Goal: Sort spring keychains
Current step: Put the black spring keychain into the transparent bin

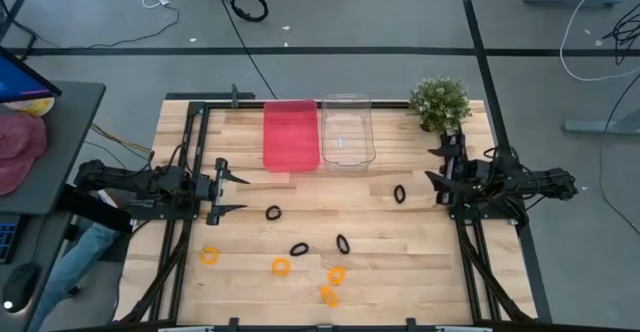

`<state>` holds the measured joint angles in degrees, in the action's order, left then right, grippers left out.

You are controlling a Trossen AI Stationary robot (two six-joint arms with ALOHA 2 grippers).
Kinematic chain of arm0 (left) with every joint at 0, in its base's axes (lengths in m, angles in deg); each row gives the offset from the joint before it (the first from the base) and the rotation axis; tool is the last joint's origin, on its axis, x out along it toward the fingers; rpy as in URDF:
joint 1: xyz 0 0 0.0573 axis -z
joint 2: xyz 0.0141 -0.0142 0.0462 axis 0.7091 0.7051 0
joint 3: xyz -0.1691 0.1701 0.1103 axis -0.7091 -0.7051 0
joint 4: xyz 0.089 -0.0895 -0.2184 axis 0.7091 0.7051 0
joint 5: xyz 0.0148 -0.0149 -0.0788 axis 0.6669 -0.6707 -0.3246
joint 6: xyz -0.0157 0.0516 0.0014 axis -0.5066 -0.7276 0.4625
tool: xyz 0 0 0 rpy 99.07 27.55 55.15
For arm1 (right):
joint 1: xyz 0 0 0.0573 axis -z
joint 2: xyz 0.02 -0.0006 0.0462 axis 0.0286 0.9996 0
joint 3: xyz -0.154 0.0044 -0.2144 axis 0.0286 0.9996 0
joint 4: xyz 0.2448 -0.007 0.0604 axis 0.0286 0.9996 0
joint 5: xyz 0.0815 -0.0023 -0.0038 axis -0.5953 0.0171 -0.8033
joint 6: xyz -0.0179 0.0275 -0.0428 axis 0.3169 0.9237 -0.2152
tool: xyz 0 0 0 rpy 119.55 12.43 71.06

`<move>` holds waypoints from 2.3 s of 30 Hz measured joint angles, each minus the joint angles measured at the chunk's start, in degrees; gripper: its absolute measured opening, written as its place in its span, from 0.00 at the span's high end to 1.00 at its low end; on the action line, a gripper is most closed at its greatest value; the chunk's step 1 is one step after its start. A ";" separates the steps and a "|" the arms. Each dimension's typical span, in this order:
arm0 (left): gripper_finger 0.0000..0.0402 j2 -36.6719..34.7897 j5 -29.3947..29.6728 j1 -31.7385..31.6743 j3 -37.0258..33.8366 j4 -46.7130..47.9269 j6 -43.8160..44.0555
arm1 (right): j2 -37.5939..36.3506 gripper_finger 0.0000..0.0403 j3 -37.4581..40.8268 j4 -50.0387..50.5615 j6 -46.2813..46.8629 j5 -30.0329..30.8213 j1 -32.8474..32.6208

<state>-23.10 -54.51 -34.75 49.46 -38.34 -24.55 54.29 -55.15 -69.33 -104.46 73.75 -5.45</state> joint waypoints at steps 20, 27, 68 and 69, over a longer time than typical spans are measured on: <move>0.26 0.02 0.00 0.00 0.00 -0.01 -0.01 | 0.00 0.36 0.00 -19.47 -0.45 0.19 0.01; 0.26 0.02 0.00 0.00 -0.01 -0.02 0.00 | 0.00 0.36 -0.98 -36.67 2.88 -0.91 0.02; 0.26 0.00 0.00 0.00 -0.01 -0.02 0.00 | 58.95 0.36 -81.14 87.66 45.60 11.34 1.27; 0.26 0.02 0.00 0.00 0.00 0.00 0.00 | 59.78 0.36 -81.86 87.67 45.27 10.72 1.51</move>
<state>-23.08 -54.51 -34.75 49.46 -38.34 -24.55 114.07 -137.01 18.35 -59.19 84.47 -3.95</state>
